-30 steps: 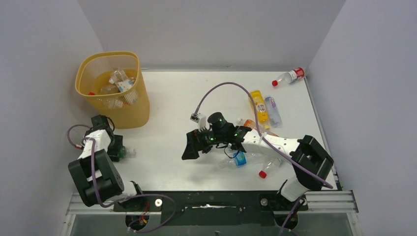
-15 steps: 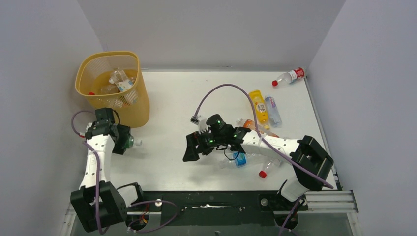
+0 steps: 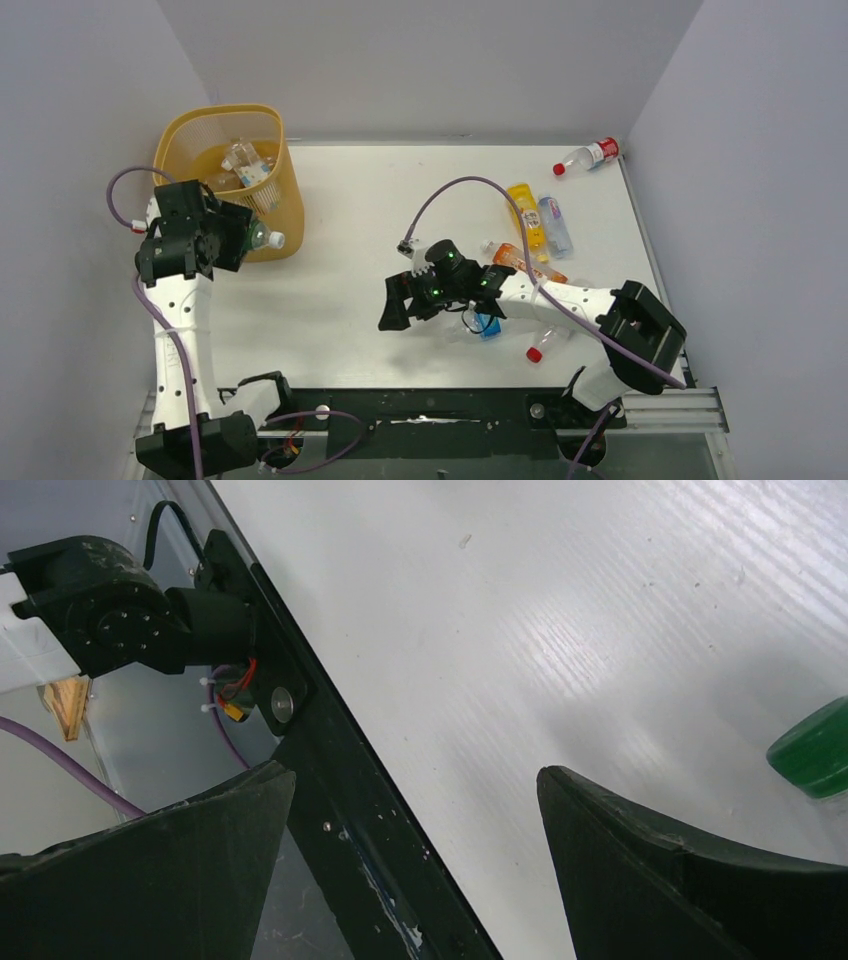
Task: Put the plastic bottles in the bin
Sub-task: Pick up the plastic bottle from the corner of the board, then place the plastic bottle in the trash bin, then pick up the plastic bottle from the corner of the board.
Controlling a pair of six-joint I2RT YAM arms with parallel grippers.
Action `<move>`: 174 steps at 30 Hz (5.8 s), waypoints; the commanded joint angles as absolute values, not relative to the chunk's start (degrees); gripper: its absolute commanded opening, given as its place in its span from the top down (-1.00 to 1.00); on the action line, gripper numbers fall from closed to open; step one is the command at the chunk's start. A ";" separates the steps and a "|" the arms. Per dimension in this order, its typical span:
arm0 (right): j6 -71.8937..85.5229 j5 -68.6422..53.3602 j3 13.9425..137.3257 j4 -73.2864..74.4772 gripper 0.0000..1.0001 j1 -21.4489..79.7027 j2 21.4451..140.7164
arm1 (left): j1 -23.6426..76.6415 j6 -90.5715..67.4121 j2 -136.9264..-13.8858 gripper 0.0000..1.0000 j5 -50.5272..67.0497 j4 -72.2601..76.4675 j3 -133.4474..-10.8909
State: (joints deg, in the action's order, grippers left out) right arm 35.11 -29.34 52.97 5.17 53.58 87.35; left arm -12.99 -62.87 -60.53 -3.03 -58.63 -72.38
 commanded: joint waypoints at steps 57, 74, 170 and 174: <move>36.27 -21.21 57.64 6.62 -0.96 55.44 86.21 | -11.60 -19.49 -78.77 -0.95 -6.85 -29.98 -95.27; 35.32 -11.18 60.99 17.04 -0.95 41.43 79.03 | 15.31 -17.41 -80.51 -0.95 -4.70 -39.24 -108.08; 45.48 12.46 132.93 29.93 -0.96 -9.42 140.77 | 34.37 -16.12 -77.40 -0.93 17.83 -13.40 -60.92; 45.61 11.72 134.78 29.68 -0.96 -9.45 142.66 | 33.69 -16.26 -78.06 -0.91 18.56 -13.02 -60.74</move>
